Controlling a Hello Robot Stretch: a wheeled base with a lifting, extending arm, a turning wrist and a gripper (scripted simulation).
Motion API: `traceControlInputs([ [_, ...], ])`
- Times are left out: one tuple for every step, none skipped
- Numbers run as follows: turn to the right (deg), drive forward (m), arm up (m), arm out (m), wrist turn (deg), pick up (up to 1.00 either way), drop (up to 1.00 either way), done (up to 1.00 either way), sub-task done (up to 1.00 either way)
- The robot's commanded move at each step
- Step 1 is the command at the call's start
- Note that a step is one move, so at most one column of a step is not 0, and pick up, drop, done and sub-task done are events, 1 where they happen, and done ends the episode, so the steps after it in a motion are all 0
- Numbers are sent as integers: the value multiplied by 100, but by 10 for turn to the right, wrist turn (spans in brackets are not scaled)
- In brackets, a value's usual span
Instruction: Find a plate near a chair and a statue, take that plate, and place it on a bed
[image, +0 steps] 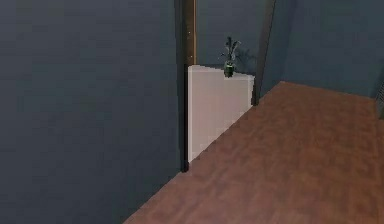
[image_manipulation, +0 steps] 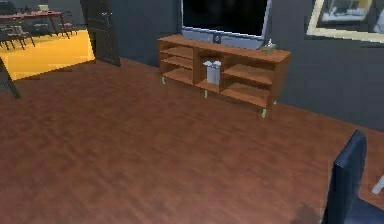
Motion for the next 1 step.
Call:
traceControlInputs([
  [450, 0, 0, 0, 0, 0, 0, 0, 0],
])
